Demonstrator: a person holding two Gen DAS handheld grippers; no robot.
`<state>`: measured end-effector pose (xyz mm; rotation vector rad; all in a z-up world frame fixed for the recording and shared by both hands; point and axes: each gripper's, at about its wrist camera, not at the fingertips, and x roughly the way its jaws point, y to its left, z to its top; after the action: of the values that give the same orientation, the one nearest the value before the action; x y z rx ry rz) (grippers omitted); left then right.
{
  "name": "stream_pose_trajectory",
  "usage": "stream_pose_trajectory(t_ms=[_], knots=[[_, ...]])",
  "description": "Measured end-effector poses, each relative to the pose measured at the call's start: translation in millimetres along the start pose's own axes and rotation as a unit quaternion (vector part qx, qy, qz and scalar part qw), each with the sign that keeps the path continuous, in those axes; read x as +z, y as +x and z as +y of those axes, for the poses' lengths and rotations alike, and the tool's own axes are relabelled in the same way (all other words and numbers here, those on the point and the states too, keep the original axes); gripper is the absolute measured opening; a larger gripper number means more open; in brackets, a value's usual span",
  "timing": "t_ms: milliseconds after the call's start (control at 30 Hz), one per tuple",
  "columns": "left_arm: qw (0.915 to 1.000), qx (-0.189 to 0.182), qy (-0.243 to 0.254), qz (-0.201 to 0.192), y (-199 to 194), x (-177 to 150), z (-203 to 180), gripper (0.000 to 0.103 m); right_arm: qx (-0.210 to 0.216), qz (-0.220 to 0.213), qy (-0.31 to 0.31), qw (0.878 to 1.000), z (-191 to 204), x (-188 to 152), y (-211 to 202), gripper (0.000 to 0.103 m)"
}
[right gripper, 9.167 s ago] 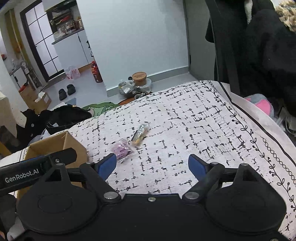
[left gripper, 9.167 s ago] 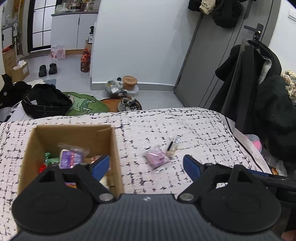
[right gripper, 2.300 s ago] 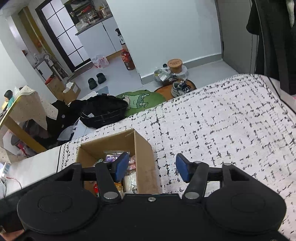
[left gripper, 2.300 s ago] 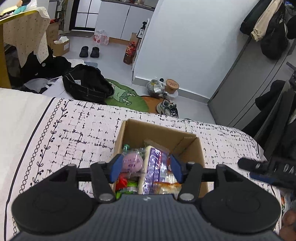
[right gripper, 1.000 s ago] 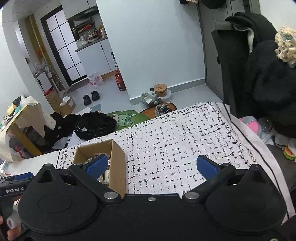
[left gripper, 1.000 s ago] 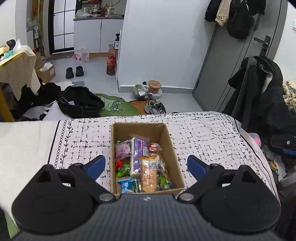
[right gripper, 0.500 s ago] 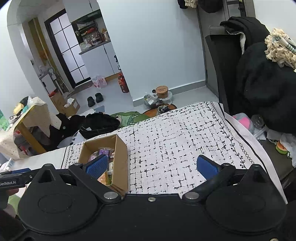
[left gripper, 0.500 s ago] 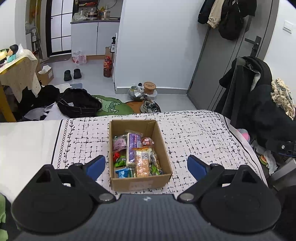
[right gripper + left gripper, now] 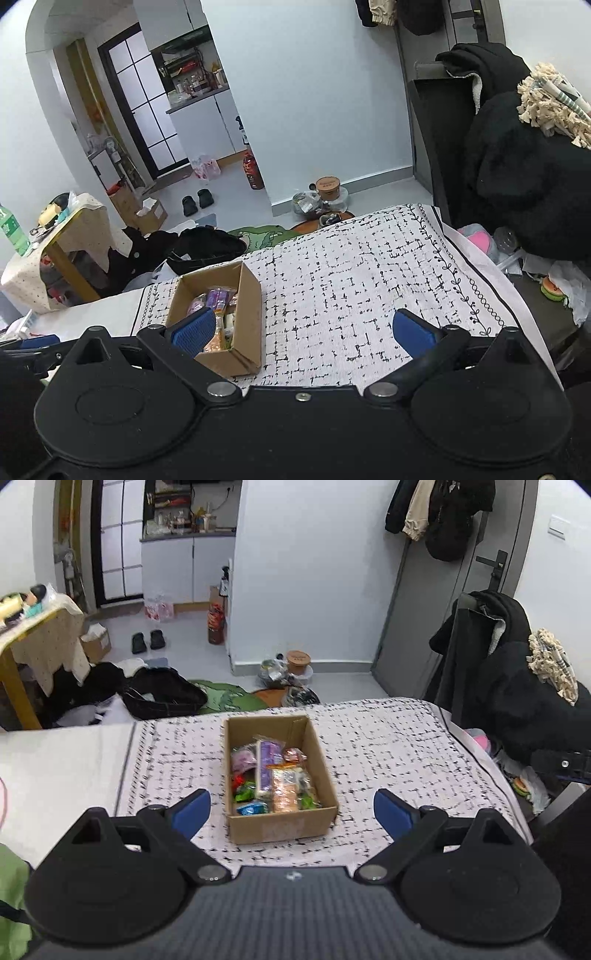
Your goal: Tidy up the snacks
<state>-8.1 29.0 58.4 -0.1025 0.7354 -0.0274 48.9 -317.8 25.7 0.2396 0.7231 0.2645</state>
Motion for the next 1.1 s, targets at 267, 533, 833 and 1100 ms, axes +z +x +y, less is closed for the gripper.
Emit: stream_pose_trajectory(t_ms=[267, 533, 833, 1100], knots=[[0.9999, -0.015, -0.004, 0.007, -8.0, -10.1, -0.5, 0.095, 0.003, -0.002, -0.008, 1.000, 2.7, -9.2, -9.9, 0.103], [0.9996, -0.002, -0.025, 0.011, -16.9, -17.4, 3.1, 0.095, 0.020, -0.003, -0.018, 1.000, 7.8, -12.2, -16.8, 0.103], [0.9995, 0.001, -0.028, 0.014, -17.5, -17.7, 5.6, 0.095, 0.032, 0.003, -0.021, 0.999, 13.5, -12.9, -17.5, 0.103], [0.9995, -0.002, -0.027, 0.016, -16.4, -18.5, 5.0, 0.095, 0.033, 0.002, -0.019, 0.999, 14.1, -12.7, -18.4, 0.103]])
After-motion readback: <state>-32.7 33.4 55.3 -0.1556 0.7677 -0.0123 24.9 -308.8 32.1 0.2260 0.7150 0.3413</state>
